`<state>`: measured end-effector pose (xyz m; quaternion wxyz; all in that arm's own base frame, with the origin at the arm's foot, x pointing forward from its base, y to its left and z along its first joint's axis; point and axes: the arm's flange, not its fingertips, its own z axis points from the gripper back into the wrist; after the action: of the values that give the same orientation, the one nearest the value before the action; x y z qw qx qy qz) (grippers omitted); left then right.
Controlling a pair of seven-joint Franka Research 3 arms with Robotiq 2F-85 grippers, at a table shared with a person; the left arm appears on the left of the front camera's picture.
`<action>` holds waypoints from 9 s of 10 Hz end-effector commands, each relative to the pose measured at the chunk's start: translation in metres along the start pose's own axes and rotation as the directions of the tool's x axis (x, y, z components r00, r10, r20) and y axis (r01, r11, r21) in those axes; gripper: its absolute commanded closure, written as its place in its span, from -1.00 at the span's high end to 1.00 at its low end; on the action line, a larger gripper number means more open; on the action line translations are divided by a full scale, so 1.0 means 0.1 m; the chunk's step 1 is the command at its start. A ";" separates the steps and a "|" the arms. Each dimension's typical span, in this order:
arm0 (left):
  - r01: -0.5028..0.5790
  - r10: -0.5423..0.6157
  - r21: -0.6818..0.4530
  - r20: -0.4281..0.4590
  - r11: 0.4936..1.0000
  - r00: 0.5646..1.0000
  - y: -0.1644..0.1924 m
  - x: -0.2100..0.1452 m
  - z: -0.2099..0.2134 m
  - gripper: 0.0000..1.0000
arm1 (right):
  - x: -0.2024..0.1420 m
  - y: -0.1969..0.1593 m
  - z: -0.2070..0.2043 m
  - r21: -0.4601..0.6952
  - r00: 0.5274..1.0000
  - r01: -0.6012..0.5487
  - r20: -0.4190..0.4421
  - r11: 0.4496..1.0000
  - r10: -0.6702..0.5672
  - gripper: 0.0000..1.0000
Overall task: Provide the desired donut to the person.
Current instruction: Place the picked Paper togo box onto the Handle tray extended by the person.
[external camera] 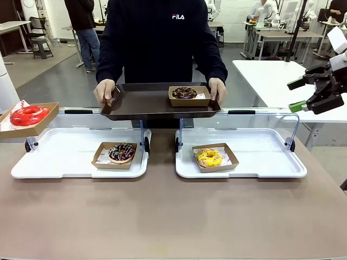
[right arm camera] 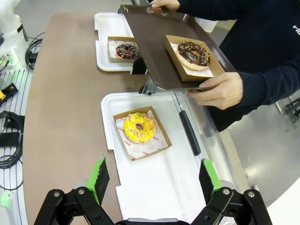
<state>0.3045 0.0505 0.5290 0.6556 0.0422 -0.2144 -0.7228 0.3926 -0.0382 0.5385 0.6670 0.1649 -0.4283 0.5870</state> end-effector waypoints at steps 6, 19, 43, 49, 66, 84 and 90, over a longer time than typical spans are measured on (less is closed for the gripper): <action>-0.042 0.042 -0.015 0.013 0.999 0.999 0.27 0.28 -0.06 -0.96 | 0.00 0.00 -0.01 0.000 1.000 -0.011 0.015 1.000 0.011 1.00; 0.053 -0.051 -0.146 0.017 0.988 0.999 2.19 2.24 -1.24 -0.96 | 0.00 0.00 -0.01 0.000 1.000 -0.011 0.015 1.000 0.011 1.00; 0.072 -0.068 -0.087 0.050 0.994 0.996 2.28 2.35 -1.36 1.00 | 0.00 0.00 -0.01 0.000 1.000 -0.011 0.015 1.000 0.011 1.00; 0.072 -0.068 -0.087 0.050 0.994 0.996 2.28 2.35 -1.36 1.00 | 0.00 0.00 -0.01 0.000 1.000 -0.011 0.015 1.000 0.011 1.00; -0.291 0.272 0.005 0.336 0.957 0.902 0.88 0.61 0.00 1.00 | 0.00 0.00 -0.01 0.000 1.000 -0.011 0.015 1.000 0.011 1.00; -0.251 0.202 -0.020 0.655 0.968 0.728 0.29 -0.67 0.32 1.00 | 0.00 0.00 -0.01 0.000 1.000 -0.011 0.015 1.000 0.011 1.00; -0.288 0.249 -0.047 0.647 0.956 0.720 0.29 -0.73 0.29 1.00 | 0.00 0.00 -0.01 0.000 1.000 -0.011 0.015 1.000 0.011 1.00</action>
<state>0.3321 0.1261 0.5514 0.6412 -0.2190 -0.4497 -0.5820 0.3925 -0.0371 0.5390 0.6668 0.1642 -0.4270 0.5883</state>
